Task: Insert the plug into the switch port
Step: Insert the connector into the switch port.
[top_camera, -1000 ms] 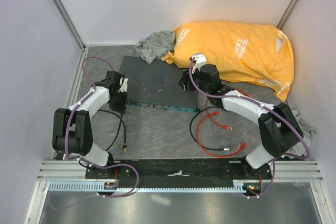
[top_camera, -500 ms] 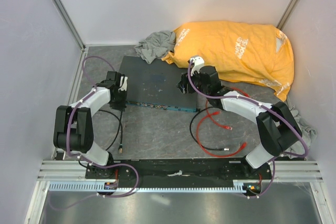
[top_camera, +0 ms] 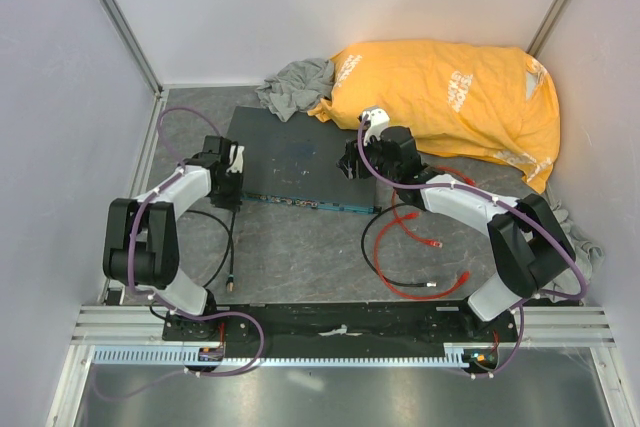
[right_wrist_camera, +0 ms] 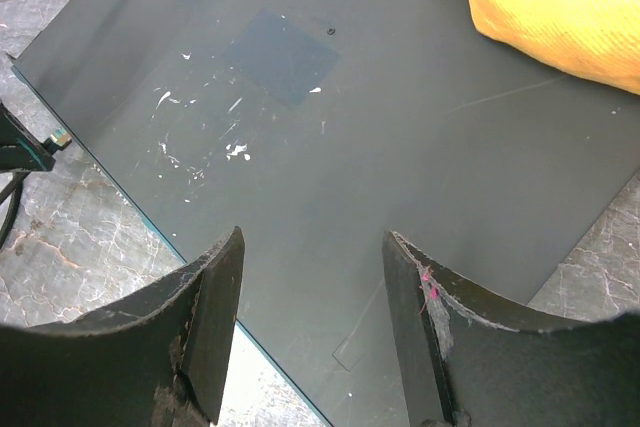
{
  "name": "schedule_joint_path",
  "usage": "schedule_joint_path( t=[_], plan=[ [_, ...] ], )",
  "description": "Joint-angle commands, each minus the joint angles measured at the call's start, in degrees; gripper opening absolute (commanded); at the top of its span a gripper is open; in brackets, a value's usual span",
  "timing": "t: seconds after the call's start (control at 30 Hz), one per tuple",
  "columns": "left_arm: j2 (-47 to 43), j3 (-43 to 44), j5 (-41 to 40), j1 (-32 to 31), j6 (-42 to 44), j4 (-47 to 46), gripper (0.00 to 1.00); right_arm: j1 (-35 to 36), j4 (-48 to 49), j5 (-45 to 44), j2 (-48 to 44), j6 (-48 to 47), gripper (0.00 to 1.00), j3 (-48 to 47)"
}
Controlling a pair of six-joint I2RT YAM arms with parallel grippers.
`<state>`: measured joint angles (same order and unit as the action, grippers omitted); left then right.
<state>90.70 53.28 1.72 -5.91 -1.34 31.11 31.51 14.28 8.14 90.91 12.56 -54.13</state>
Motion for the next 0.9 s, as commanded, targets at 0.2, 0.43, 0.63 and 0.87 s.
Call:
schedule_joint_path(
  t=[0.2,0.43,0.63,0.87],
  plan=[
    [1.9,1.1,-0.2,0.2,1.0,-0.1,0.02,0.0,2.8,0.8,-1.4,-0.1,0.65,0.2],
    [0.1,1.0,0.0,0.2,1.3,-1.7,0.02,0.0,3.3,1.3,-1.4,0.4,0.65,0.3],
    [-1.0,0.7,2.3,-0.1,1.3,-3.3,0.02,0.0,3.3,1.4,-1.3,0.5,0.65,0.3],
    [-1.5,0.9,1.9,-0.2,1.3,-3.8,0.02,0.0,3.6,1.9,-1.0,0.7,0.65,0.3]
  ],
)
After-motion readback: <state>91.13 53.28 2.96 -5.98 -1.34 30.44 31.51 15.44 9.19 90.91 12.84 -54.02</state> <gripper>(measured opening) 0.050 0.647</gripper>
